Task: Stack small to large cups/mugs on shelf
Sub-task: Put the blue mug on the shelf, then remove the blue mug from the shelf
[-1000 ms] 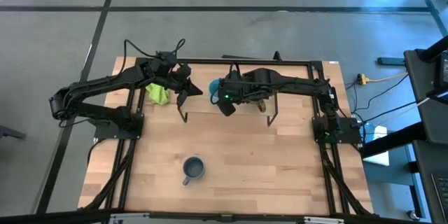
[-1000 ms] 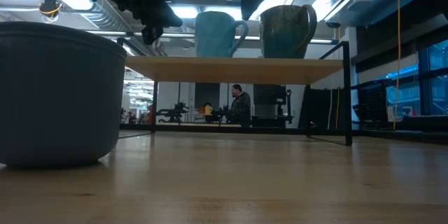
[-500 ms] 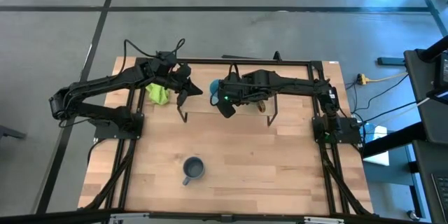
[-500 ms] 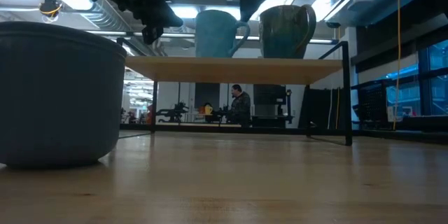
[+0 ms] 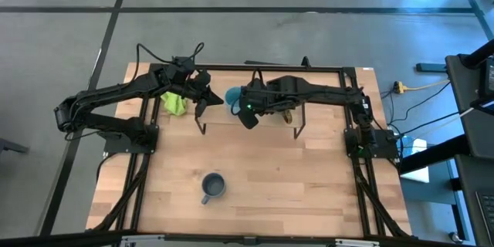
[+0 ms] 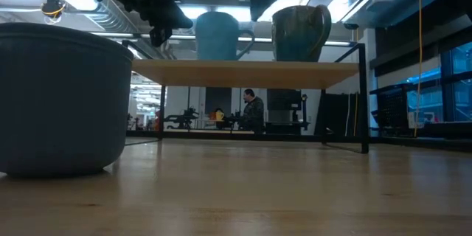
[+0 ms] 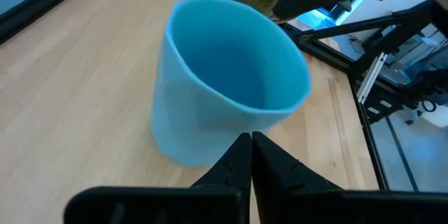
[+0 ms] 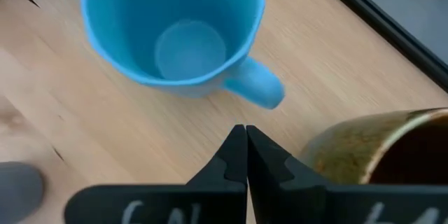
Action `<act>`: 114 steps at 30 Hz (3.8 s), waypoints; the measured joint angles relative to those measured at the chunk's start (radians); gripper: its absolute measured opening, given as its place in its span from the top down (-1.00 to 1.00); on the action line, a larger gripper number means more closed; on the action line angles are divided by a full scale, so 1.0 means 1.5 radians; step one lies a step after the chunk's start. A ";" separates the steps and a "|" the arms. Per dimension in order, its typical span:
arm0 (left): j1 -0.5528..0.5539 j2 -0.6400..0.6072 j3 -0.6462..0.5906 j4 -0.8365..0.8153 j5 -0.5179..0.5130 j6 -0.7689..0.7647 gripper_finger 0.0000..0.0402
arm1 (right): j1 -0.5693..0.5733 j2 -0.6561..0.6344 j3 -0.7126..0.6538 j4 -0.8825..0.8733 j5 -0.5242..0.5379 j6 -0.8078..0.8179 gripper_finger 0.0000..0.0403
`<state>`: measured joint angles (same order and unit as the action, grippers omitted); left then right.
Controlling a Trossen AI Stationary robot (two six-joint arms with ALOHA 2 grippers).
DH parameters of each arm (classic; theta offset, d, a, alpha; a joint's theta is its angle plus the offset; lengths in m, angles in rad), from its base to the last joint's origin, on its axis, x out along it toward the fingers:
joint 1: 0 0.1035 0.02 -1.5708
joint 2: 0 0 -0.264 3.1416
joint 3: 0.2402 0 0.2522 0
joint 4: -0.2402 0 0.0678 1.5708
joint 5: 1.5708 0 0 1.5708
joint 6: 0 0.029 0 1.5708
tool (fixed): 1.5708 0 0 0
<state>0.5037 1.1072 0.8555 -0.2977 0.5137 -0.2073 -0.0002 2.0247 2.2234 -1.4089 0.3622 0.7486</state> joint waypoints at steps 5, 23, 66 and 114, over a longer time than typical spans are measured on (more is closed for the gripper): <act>-0.001 0.000 0.000 -0.003 0.000 -0.001 0.99 | 0.000 0.000 0.003 0.001 0.004 -0.008 1.00; -0.031 0.000 0.000 -0.005 -0.057 0.000 0.99 | -0.003 -0.009 0.008 0.011 0.024 -0.022 0.99; -0.085 -0.019 0.000 -0.185 0.030 0.108 0.99 | 0.104 -0.013 0.085 0.037 -0.068 0.022 0.86; -0.491 0.019 0.149 -0.248 -0.484 -0.048 0.72 | 0.317 -0.013 0.084 0.051 0.131 0.035 0.43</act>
<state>-0.2331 1.1355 1.0794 -0.6703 -0.2117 -0.2790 0.4754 2.0052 2.3497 -1.3328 0.5591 0.8005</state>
